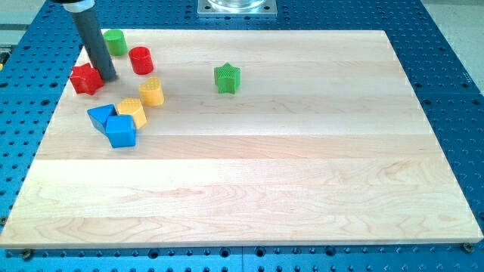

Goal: Put the red circle at the top center

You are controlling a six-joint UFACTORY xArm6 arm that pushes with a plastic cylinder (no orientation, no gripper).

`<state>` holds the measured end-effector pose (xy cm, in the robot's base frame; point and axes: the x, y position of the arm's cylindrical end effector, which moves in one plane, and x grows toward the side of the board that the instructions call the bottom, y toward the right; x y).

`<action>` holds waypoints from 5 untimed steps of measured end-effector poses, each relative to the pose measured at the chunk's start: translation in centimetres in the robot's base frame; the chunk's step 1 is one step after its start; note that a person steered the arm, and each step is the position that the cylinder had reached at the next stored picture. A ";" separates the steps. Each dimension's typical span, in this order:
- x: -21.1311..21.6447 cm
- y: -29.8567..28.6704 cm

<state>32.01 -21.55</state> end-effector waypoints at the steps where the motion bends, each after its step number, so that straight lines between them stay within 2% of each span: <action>1: -4.6 9.2; 2: -2.6 4.2; 3: -3.6 2.1; 4: -7.3 3.1; 5: -8.7 6.7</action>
<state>23.34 -14.84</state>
